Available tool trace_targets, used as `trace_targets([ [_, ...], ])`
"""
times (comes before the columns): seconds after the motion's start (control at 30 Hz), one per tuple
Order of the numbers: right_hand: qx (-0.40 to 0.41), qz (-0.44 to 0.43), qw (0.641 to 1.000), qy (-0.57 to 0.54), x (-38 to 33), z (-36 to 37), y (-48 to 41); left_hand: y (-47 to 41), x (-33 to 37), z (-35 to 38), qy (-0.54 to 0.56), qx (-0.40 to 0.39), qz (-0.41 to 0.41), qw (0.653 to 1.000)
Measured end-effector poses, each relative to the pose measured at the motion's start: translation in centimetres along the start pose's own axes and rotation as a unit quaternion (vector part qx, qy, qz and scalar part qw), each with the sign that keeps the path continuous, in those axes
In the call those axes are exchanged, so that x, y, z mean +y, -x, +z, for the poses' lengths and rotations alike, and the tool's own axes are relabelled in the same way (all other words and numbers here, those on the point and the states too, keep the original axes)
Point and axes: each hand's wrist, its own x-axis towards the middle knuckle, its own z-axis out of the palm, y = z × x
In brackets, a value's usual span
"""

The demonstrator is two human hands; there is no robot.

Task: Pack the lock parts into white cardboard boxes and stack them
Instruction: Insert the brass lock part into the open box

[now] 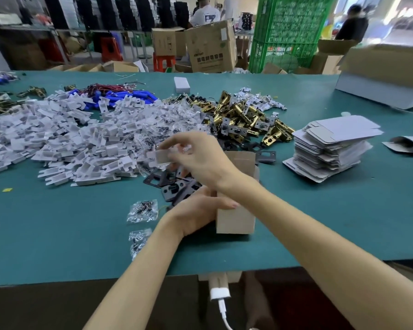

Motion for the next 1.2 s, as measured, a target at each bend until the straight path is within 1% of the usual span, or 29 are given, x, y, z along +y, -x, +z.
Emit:
trace_targets([
  [0.03, 0.015, -0.013, 1.000, 0.004, -0.2, -1.8, 0.8, -0.1, 0.1, 0.1, 0.015, -0.001, 0.013, 1.000],
  [0.07, 0.030, -0.017, 0.999, 0.007, -0.2, -3.5, 1.4, 0.0, 0.3, 0.3, 0.040, -0.047, 0.033, 0.998],
  [0.13, 0.053, -0.010, 0.999, 0.007, -0.1, -6.8, 2.7, 0.0, 0.1, 0.3, 0.071, -0.112, 0.043, 0.990],
  [0.2, 0.068, 0.011, 0.998, 0.008, 0.5, -9.4, 3.8, -0.3, -0.2, 0.0, 0.087, -0.144, 0.054, 0.984],
  [0.3, 0.077, 0.045, 0.994, 0.058, 1.7, -11.7, 5.1, -0.6, -0.3, 0.0, 0.091, -0.145, 0.060, 0.983],
  [0.33, 0.058, 0.057, 0.994, 0.075, 2.0, -12.1, 5.4, -0.6, -0.3, 0.0, 0.094, -0.142, 0.057, 0.984],
  [0.43, -0.049, 0.078, 0.986, 0.136, 2.3, -12.4, 6.0, -0.5, -0.4, 0.1, 0.124, -0.132, 0.053, 0.982],
  [0.5, -0.084, 0.073, 0.972, 0.205, 2.3, -12.2, 5.9, -0.5, -0.4, 0.1, 0.134, -0.123, 0.052, 0.982],
  [0.63, -0.083, 0.029, 0.942, 0.323, 1.8, -11.4, 5.1, -0.4, -0.2, 0.1, 0.131, -0.117, 0.052, 0.983],
  [0.73, -0.090, 0.011, 0.919, 0.383, 1.6, -10.7, 4.2, -0.4, -0.3, 0.1, 0.145, -0.122, 0.050, 0.981],
  [0.83, -0.117, 0.008, 0.906, 0.407, 1.5, -10.4, 3.7, -0.3, -0.2, 0.1, 0.142, -0.132, 0.058, 0.979],
  [0.93, -0.134, -0.016, 0.898, 0.419, 1.5, -10.5, 3.4, -0.4, -0.3, 0.0, 0.150, -0.132, 0.058, 0.978],
  [1.1, -0.121, -0.071, 0.900, 0.413, 1.5, -10.7, 3.5, -0.4, -0.3, 0.0, 0.151, -0.139, 0.061, 0.977],
  [1.2, -0.093, -0.110, 0.914, 0.381, 1.4, -11.0, 3.8, -0.4, -0.4, 0.0, 0.149, -0.144, 0.064, 0.976],
])
